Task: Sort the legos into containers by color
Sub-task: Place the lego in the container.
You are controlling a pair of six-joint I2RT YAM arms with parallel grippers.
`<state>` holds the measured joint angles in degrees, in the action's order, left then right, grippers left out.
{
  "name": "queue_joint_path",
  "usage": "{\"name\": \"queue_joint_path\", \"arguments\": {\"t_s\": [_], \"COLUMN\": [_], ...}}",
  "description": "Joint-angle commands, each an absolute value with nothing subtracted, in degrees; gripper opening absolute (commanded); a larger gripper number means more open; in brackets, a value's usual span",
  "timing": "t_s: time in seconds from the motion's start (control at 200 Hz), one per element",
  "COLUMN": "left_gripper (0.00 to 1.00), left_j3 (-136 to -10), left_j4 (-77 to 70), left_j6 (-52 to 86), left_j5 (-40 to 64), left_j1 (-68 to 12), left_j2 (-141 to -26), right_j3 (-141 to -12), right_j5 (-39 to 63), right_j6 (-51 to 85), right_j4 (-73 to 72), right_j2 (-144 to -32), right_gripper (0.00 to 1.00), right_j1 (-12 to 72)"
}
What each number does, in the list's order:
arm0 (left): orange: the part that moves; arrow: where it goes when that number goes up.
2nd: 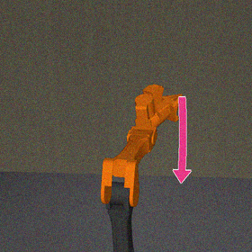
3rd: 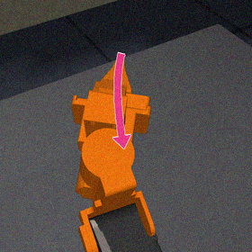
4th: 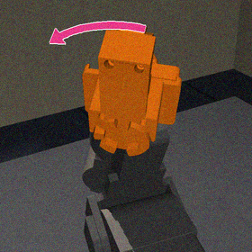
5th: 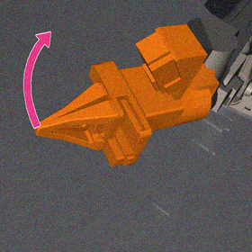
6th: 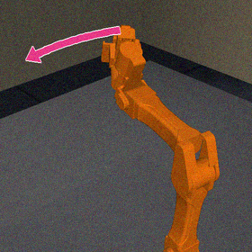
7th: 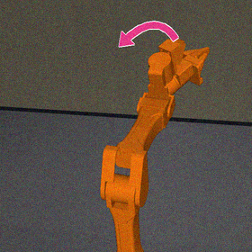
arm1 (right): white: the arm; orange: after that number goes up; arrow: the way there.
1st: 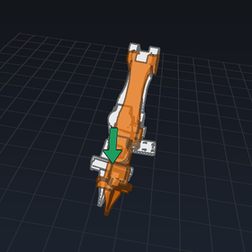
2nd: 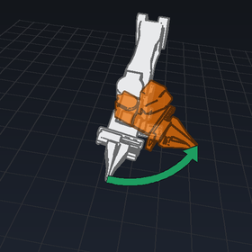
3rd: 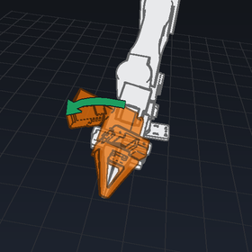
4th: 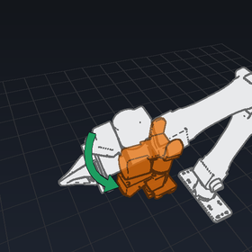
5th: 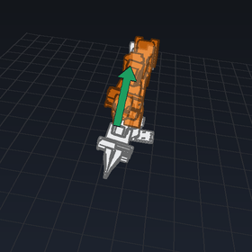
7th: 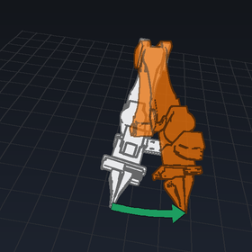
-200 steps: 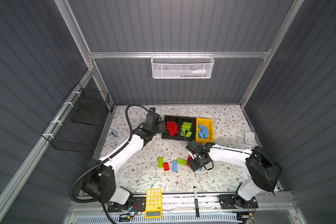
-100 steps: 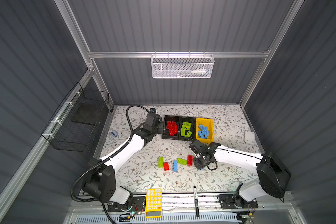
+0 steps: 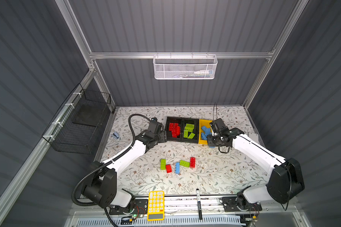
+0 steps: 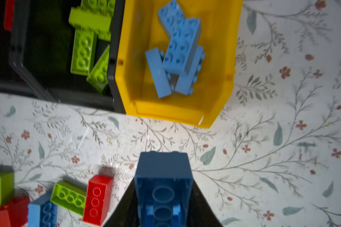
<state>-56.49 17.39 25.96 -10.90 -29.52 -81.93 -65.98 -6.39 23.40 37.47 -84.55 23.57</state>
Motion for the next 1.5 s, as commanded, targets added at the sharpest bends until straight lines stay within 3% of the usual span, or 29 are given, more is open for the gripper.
{"name": "queue_joint_path", "arguments": {"t_s": [0.0,0.45,0.575,0.82,1.496], "left_gripper": [0.77,0.78,0.78,0.78,0.75], "left_j3": [-53.48,-45.79,-45.18,-43.82,-42.53], "left_j4": [19.47,21.70,21.71,19.56,20.20], "left_j6": [29.11,33.94,34.00,35.99,38.49], "left_j5": [-8.41,-5.62,-4.86,-1.91,-4.03], "left_j1": [-29.09,-29.36,-29.36,-29.40,-37.85], "left_j2": [-78.95,-76.30,-76.17,-77.93,-85.66], "right_j3": [-70.71,-90.47,-92.62,-91.53,-78.97], "right_j5": [-4.13,-2.36,-1.91,-1.98,-2.40], "right_j6": [24.05,23.72,24.08,23.85,26.05], "right_j4": [35.38,36.60,37.13,36.40,33.19], "right_j2": [-89.63,-110.38,-112.53,-110.48,-99.62], "right_gripper": [0.32,0.38,0.52,0.60,0.61], "right_j1": [20.15,17.21,17.14,16.83,15.12]}}
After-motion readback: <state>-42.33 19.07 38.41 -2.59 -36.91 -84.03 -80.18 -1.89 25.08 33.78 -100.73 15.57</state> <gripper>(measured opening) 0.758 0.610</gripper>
